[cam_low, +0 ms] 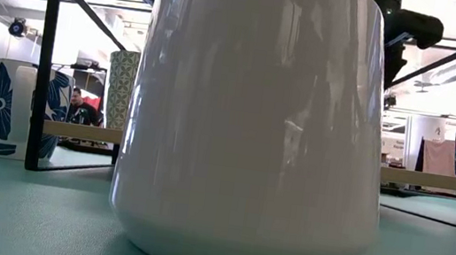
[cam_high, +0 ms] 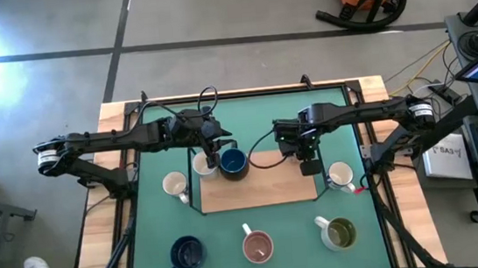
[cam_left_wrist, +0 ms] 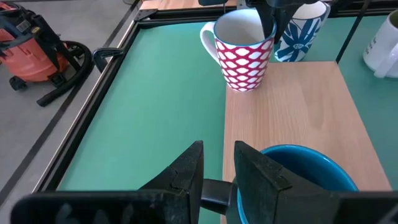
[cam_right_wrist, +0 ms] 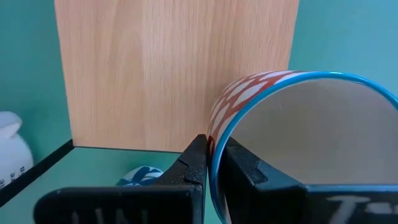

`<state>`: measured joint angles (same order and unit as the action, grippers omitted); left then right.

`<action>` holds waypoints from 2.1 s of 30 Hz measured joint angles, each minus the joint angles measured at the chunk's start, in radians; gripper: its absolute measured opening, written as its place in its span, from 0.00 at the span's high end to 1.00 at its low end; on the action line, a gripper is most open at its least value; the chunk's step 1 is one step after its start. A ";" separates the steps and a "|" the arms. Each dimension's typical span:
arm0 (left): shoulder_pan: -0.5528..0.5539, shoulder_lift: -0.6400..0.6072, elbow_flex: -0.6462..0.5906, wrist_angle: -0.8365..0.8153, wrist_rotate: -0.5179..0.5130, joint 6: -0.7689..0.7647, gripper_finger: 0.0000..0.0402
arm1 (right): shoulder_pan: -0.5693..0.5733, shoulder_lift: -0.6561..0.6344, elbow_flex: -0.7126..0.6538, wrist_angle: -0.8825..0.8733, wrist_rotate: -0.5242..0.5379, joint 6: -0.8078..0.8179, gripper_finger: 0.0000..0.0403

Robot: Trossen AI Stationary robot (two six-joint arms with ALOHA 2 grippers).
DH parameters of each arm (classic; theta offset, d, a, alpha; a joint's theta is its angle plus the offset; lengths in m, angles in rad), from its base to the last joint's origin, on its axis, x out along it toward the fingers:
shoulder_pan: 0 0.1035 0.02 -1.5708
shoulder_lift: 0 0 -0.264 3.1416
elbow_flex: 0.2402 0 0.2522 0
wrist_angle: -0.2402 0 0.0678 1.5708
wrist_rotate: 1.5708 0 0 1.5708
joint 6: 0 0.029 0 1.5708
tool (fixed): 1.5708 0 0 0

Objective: Place coffee mugs
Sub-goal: Put the red patterned mug on the shelf, then put the light orange mug on the shelf

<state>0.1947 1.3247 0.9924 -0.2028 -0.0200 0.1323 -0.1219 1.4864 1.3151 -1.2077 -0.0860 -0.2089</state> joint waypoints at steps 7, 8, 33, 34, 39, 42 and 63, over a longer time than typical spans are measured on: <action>0.000 0.000 0.000 0.000 0.000 0.000 0.82 | 0.006 0.000 0.000 0.020 -0.041 0.000 0.94; 0.000 0.000 0.000 0.000 0.000 0.000 0.82 | 0.008 0.000 0.000 0.019 -0.043 -0.001 0.94; 0.000 0.000 0.000 0.000 0.000 0.000 0.82 | 0.020 0.002 -0.002 0.019 -0.056 0.018 0.79; 0.000 0.000 0.000 0.000 0.000 0.000 0.82 | 0.019 0.001 -0.002 0.019 -0.054 0.018 0.77; 0.000 0.000 0.000 0.000 0.000 0.000 0.82 | 0.019 0.001 0.040 -0.024 -0.045 0.028 0.72; 0.000 0.000 0.000 0.000 0.000 0.000 0.82 | 0.019 0.001 0.086 -0.050 -0.045 0.040 0.71; 0.000 0.000 0.000 0.000 0.000 0.000 0.82 | 0.137 0.004 0.162 0.095 -0.075 0.209 0.75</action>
<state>0.1947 1.3243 0.9924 -0.2031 -0.0200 0.1326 0.0152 1.4901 1.4776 -1.1129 -0.1608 0.0006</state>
